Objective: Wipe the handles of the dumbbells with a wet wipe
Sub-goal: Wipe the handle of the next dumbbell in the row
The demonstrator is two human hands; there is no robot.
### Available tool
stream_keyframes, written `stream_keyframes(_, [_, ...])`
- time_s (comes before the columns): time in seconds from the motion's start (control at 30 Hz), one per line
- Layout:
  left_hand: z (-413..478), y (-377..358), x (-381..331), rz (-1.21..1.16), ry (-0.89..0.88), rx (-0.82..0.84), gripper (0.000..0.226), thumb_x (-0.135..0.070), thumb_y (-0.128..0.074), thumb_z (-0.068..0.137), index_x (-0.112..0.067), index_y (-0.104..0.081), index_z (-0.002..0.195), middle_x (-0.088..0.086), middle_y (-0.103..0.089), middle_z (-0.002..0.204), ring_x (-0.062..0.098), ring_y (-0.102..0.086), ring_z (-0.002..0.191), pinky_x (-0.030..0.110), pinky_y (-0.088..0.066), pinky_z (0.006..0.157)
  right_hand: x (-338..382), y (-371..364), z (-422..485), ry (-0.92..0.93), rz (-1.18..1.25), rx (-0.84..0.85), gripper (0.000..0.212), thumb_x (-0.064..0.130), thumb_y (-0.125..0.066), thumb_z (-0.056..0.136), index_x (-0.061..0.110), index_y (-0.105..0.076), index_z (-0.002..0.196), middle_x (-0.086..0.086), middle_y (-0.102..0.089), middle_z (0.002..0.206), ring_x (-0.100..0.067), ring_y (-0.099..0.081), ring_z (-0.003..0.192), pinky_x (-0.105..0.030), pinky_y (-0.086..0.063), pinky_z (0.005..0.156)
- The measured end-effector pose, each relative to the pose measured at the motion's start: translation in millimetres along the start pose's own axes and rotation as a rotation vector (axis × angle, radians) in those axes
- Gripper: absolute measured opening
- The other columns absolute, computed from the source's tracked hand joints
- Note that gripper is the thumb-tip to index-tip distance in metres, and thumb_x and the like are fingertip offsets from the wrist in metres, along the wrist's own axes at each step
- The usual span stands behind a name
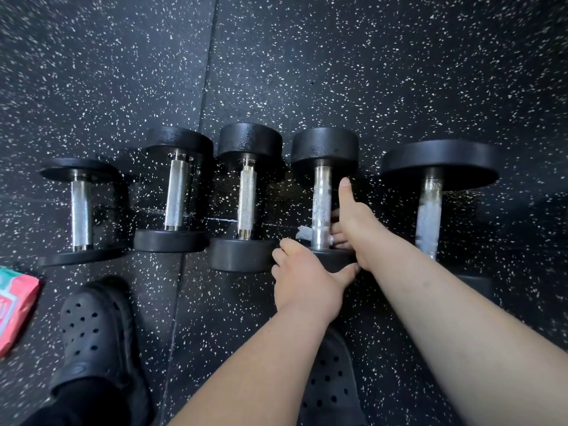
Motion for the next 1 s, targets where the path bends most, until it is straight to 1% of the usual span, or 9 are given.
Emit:
stream_keyframes(0.17, [0,0,1,-0.013,0.001,-0.003,0.105,-0.076,-0.087,0.061,-0.016,-0.035,0.13,0.003,-0.043,0.131,0.03,-0.051,0.122,0.046,-0.052,0.098,6,-4,0,-0.008,0.031,0.033,0.083,0.085,-0.028,0.095,0.012,-0.069,0.091,0.0,-0.068,0.058,-0.022,-0.065,0.057,-0.04,-0.06,0.071])
stream_keyframes(0.3, [0,1,0,0.006,0.005,-0.005,0.104,-0.075,-0.087,0.062,-0.014,-0.035,0.129,0.005,-0.043,0.133,0.031,-0.051,0.123,0.047,-0.052,0.098,0,-3,2,-0.057,0.216,0.07,0.09,0.085,-0.029,0.095,0.006,-0.067,0.118,-0.016,-0.079,0.094,-0.032,-0.077,0.091,-0.048,-0.059,0.098])
stream_keyframes(0.4, [0,1,0,0.0,0.008,-0.005,0.103,-0.075,-0.087,0.062,-0.015,-0.035,0.128,0.004,-0.043,0.133,0.031,-0.051,0.123,0.047,-0.052,0.098,4,0,2,-0.028,0.24,0.032,0.084,0.08,-0.029,0.099,0.007,-0.066,0.111,-0.015,-0.077,0.092,-0.031,-0.076,0.093,-0.049,-0.057,0.1])
stream_keyframes(0.53, [0,1,0,-0.001,-0.001,-0.004,0.102,-0.075,-0.087,0.062,-0.017,-0.034,0.128,0.003,-0.042,0.132,0.03,-0.051,0.122,0.046,-0.052,0.097,8,-2,-1,0.038,-0.022,0.025,0.085,0.081,-0.027,0.098,0.008,-0.071,0.096,-0.008,-0.075,0.077,-0.024,-0.07,0.065,-0.037,-0.058,0.071])
stream_keyframes(0.6, [0,1,-1,-0.001,0.0,-0.002,0.102,-0.075,-0.087,0.063,-0.017,-0.034,0.128,0.003,-0.043,0.132,0.03,-0.051,0.123,0.046,-0.052,0.098,10,-3,-2,0.021,0.028,0.034,0.08,0.078,-0.03,0.1,0.009,-0.07,0.098,-0.008,-0.073,0.074,-0.02,-0.066,0.054,-0.033,-0.054,0.062])
stream_keyframes(0.73, [0,1,-1,0.009,0.004,0.0,0.102,-0.075,-0.086,0.063,-0.016,-0.035,0.128,0.004,-0.043,0.134,0.031,-0.051,0.124,0.046,-0.051,0.098,14,-2,-7,-0.004,0.282,0.103,0.056,0.057,-0.038,0.107,0.009,-0.067,0.105,-0.016,-0.08,0.091,-0.03,-0.079,0.078,-0.042,-0.06,0.082])
stream_keyframes(0.87, [0,1,0,-0.002,0.006,0.002,0.102,-0.075,-0.086,0.062,-0.016,-0.034,0.126,0.004,-0.043,0.132,0.03,-0.051,0.122,0.045,-0.051,0.096,15,8,-19,0.158,-0.151,0.02,0.027,0.02,-0.054,0.082,0.018,-0.068,0.059,-0.006,-0.067,0.065,-0.028,-0.064,0.07,-0.041,-0.054,0.073])
stream_keyframes(0.93, [0,0,0,-0.009,0.009,0.002,0.103,-0.076,-0.086,0.061,-0.016,-0.034,0.127,0.003,-0.043,0.131,0.03,-0.051,0.122,0.046,-0.052,0.096,14,11,-27,0.236,-0.321,0.036,0.018,0.013,-0.067,0.081,0.018,-0.07,0.064,-0.002,-0.073,0.066,-0.029,-0.066,0.072,-0.04,-0.053,0.072])
stream_keyframes(1.0, [0,0,0,-0.01,0.01,0.001,0.102,-0.076,-0.085,0.062,-0.016,-0.034,0.127,0.003,-0.043,0.13,0.03,-0.051,0.121,0.045,-0.052,0.095,9,16,-32,0.283,-0.339,0.055,0.014,0.007,-0.078,0.078,0.019,-0.072,0.084,0.003,-0.079,0.077,-0.021,-0.074,0.083,-0.041,-0.06,0.084])
Point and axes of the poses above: each hand's wrist, its own z-axis towards the middle knuckle, its own y-axis out of the back of the hand, x = y × z, the point moved 7 cm from there along z, towards the middle knuckle
